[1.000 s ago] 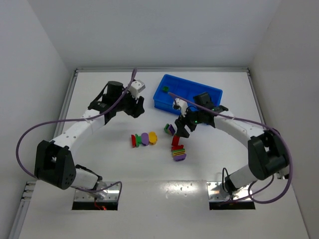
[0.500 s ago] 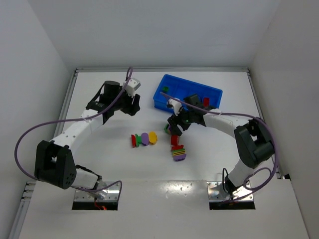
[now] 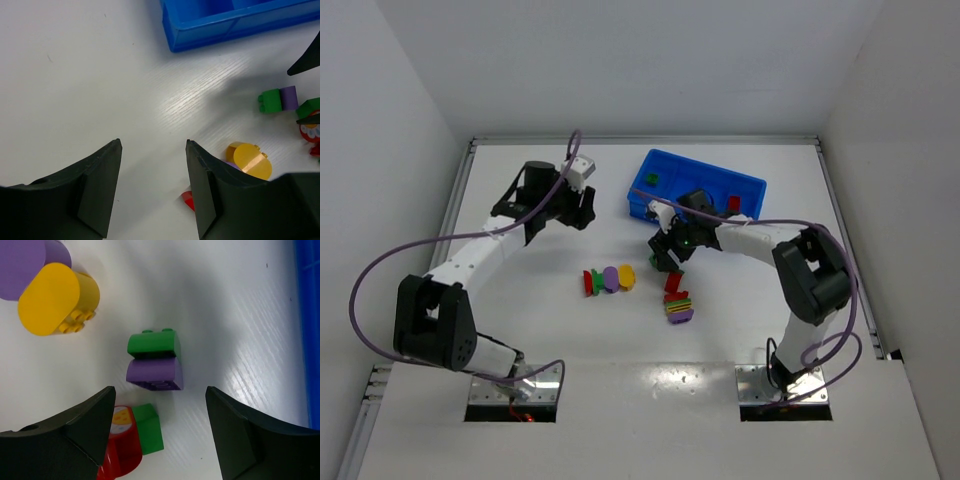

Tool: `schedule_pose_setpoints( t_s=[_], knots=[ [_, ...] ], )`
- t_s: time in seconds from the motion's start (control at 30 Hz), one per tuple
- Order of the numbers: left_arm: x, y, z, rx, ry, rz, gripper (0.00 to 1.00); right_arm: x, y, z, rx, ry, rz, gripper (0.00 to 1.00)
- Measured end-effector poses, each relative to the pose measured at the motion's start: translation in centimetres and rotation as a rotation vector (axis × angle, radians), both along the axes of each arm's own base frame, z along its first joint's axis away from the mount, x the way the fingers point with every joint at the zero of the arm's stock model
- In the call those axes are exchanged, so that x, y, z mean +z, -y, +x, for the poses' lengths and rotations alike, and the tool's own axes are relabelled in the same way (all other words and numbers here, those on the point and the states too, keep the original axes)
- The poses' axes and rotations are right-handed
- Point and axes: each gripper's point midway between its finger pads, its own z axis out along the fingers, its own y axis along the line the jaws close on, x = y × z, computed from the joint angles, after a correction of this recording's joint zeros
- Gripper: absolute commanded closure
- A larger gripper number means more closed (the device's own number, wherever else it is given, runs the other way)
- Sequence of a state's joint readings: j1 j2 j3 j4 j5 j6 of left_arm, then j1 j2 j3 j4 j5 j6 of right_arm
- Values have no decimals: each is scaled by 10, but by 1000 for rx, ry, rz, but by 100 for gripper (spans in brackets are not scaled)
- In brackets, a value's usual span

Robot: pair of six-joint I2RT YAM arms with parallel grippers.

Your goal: Sort the legos into containers by color

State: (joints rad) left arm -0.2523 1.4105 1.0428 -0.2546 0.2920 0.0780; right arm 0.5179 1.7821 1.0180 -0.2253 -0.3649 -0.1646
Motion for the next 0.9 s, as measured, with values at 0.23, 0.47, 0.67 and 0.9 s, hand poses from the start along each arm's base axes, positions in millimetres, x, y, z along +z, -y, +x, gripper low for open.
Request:
schedule_pose_setpoints(
  t_s=[0.23, 0.47, 0.67, 0.9],
  knots=[
    [-11, -3, 3, 8, -28, 3, 40, -5, -8, 9, 6, 10, -17, 41],
    [-13, -9, 5, 17, -36, -3, 40, -12, -12, 8, 21, 4, -36, 68],
    [-16, -7, 3, -19, -63, -44, 41, -12, -13, 7, 34, 10, -44, 83],
    [3, 34, -17, -314, -190, -336, 38, 37, -21, -2, 110, 8, 126, 84]
  ],
)
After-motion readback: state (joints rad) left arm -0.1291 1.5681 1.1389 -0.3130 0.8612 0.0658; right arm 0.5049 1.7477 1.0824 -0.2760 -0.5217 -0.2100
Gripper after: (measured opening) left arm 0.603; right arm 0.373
